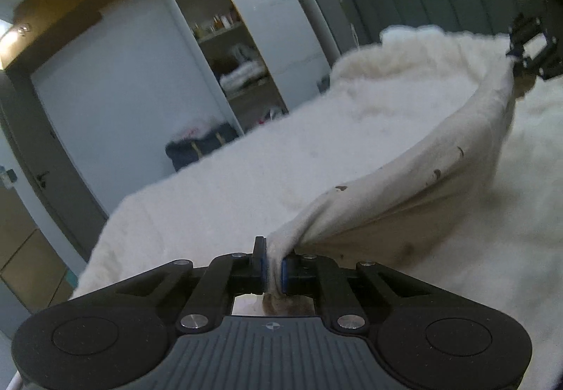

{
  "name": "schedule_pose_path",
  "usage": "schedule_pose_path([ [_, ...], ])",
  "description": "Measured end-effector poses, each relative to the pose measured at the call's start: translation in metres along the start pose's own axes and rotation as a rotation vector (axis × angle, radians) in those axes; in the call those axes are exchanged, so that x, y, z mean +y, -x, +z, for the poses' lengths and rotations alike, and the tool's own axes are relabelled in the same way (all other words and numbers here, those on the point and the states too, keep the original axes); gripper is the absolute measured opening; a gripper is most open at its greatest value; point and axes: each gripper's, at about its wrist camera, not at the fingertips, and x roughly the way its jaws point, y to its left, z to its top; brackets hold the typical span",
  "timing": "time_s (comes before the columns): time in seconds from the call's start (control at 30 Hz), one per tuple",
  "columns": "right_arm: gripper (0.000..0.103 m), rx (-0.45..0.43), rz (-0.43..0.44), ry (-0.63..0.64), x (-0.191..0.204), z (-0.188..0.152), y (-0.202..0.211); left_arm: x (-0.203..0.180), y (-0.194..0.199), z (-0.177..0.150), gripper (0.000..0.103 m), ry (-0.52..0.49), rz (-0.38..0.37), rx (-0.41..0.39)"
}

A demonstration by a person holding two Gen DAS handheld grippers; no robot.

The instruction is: Fold clothes

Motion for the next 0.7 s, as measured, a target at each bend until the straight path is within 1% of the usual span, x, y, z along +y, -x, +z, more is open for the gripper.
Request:
schedule_pose_path([
  [0.03,0.009,-0.012,0.01,-0.018,-0.006,0.009,0.017,0.004,0.011,0.009,0.007,0.013,-0.003,-0.007],
  [0.1,0.009,-0.022,0.024,-0.044,-0.022,0.026,0.035,0.019,0.027,0.033,0.007,0.077,-0.028,-0.019],
  [0.17,0.009,-0.017,0.032,-0.069,-0.038,0.038,0.037,0.029,0.028,0.053,0.007,0.126,-0.041,-0.02],
  [0.23,0.009,-0.001,0.041,-0.102,-0.055,0.048,0.032,0.043,0.005,0.066,0.007,0.182,-0.039,0.017],
  [0.27,0.009,0.033,0.05,-0.137,-0.068,0.052,0.013,0.046,-0.012,0.069,0.008,0.182,-0.036,0.05],
  [0.3,0.01,0.058,0.056,-0.161,-0.076,0.055,0.0,0.049,-0.041,0.069,0.012,0.178,-0.028,0.104],
  [0.33,0.011,0.077,0.054,-0.164,-0.078,0.054,-0.011,0.05,-0.08,0.065,0.021,0.162,-0.015,0.181],
  [0.37,0.016,0.125,0.047,-0.171,-0.084,0.05,-0.044,0.051,-0.101,0.062,0.027,0.147,-0.004,0.225],
  [0.4,0.022,0.182,0.026,-0.175,-0.088,0.045,-0.079,0.048,-0.134,0.052,0.045,0.124,0.021,0.304],
  [0.43,0.035,0.259,-0.025,-0.177,-0.09,0.035,-0.119,0.045,-0.165,0.039,0.052,0.109,0.041,0.381],
  [0.47,0.034,0.321,-0.069,-0.182,-0.091,0.026,-0.151,0.042,-0.189,0.028,0.052,0.1,0.054,0.444],
  [0.53,0.033,0.388,-0.13,-0.202,-0.092,0.015,-0.18,0.04,-0.219,-0.004,0.05,0.162,0.085,0.541],
  [0.57,0.033,0.391,-0.158,-0.226,-0.091,0.009,-0.188,0.039,-0.221,-0.011,0.05,0.183,0.089,0.549],
  [0.6,0.034,0.353,-0.174,-0.26,-0.088,0.006,-0.185,0.039,-0.21,-0.014,0.051,0.224,0.071,0.514],
  [0.63,0.039,0.325,-0.158,-0.277,-0.084,0.005,-0.18,0.038,-0.192,-0.017,0.058,0.297,0.022,0.455],
  [0.67,0.049,0.253,-0.111,-0.32,-0.073,0.005,-0.165,0.036,-0.176,-0.019,0.065,0.372,-0.041,0.396],
  [0.7,0.055,0.203,-0.079,-0.35,-0.065,0.005,-0.155,0.032,-0.163,-0.022,0.084,0.429,-0.096,0.349],
])
